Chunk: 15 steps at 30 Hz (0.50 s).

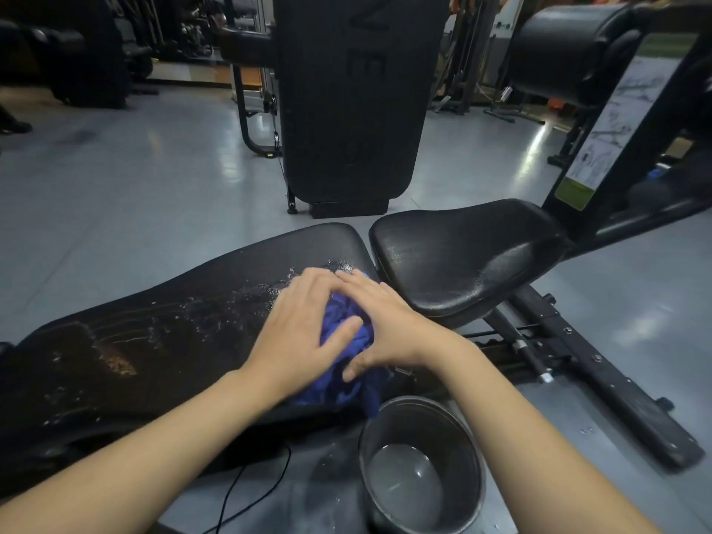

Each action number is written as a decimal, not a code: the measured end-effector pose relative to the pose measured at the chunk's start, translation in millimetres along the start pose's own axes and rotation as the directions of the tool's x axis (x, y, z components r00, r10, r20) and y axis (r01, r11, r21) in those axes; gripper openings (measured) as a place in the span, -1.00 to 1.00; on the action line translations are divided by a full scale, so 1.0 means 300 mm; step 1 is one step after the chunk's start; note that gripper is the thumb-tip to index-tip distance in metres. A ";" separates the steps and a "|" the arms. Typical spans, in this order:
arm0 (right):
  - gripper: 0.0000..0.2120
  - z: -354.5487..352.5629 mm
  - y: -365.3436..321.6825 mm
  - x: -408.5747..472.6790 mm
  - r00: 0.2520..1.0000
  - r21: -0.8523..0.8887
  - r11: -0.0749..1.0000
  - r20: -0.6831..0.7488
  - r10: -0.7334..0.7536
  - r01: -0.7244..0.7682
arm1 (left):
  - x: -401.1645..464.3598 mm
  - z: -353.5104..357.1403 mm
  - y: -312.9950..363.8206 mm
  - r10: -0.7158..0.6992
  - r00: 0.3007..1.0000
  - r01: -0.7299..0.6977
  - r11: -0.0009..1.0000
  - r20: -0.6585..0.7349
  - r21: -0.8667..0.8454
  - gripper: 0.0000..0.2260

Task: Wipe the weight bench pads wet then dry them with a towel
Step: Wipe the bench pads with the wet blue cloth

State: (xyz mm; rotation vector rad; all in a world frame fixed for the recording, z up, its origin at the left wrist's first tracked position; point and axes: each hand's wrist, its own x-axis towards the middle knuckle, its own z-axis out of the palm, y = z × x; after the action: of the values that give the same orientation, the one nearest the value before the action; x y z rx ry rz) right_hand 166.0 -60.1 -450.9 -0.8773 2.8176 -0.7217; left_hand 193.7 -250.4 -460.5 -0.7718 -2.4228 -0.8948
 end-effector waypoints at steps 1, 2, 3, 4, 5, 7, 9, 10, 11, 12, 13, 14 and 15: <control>0.20 -0.016 0.006 -0.009 1.000 0.012 1.000 -0.006 0.012 -0.012 | -0.010 0.016 0.008 0.006 0.999 -0.006 1.000 0.037 0.026 -0.65; 0.19 -0.032 0.016 -0.018 1.000 0.016 1.000 -0.018 0.025 -0.024 | -0.018 0.033 0.010 0.011 0.997 -0.016 0.997 0.076 0.069 -0.59; 0.17 -0.048 0.027 -0.030 0.999 0.012 0.999 -0.029 0.038 -0.038 | -0.026 0.051 0.004 0.012 0.993 -0.026 0.992 0.115 0.121 -0.50; 0.16 -0.062 0.041 -0.041 0.998 0.002 0.998 -0.039 0.055 -0.055 | -0.031 0.067 -0.004 0.009 0.989 -0.035 0.984 0.150 0.172 -0.40; 0.15 -0.077 0.056 -0.052 0.996 -0.014 0.997 -0.047 0.077 -0.077 | -0.033 0.078 -0.013 0.007 0.984 -0.047 0.975 0.179 0.219 -0.29; 0.15 -0.103 0.083 -0.075 0.990 -0.069 0.990 -0.069 0.120 -0.125 | -0.032 0.086 -0.027 0.015 0.976 -0.076 0.956 0.215 0.282 -0.15; 0.14 -0.121 0.109 -0.091 0.985 -0.128 0.979 -0.093 0.148 -0.159 | -0.029 0.091 -0.033 0.015 0.972 -0.087 0.951 0.236 0.296 -0.11; 0.14 -0.126 0.121 -0.096 0.983 -0.151 0.974 -0.099 0.153 -0.167 | -0.029 0.096 -0.035 0.006 0.969 -0.083 0.951 0.249 0.298 -0.11; 0.13 -0.131 0.131 -0.098 0.983 -0.170 0.971 -0.100 0.155 -0.170 | -0.028 0.104 -0.036 -0.005 0.965 -0.077 0.950 0.262 0.302 -0.13; 0.13 -0.134 0.142 -0.097 0.983 -0.185 0.967 -0.097 0.157 -0.173 | -0.023 0.113 -0.037 -0.019 0.962 -0.069 0.949 0.271 0.309 -0.14; 0.13 -0.137 0.154 -0.093 0.983 -0.200 0.964 -0.088 0.159 -0.174 | -0.015 0.122 -0.040 -0.034 0.961 -0.059 0.945 0.274 0.322 -0.15; 0.13 -0.140 0.162 -0.086 0.984 -0.218 0.961 -0.077 0.160 -0.173 | -0.007 0.131 -0.043 -0.046 0.962 -0.049 0.940 0.271 0.337 -0.16; 0.13 -0.144 0.171 -0.077 0.985 -0.241 0.955 -0.067 0.159 -0.171 | 0.003 0.138 -0.048 -0.055 0.963 -0.043 0.937 0.265 0.348 -0.16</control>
State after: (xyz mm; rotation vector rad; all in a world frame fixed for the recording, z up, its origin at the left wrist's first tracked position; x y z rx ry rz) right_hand 149.1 7.5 -437.8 -0.6499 3.0222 -0.3807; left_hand 175.3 -230.6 -495.3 -0.7905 -2.7173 -0.3512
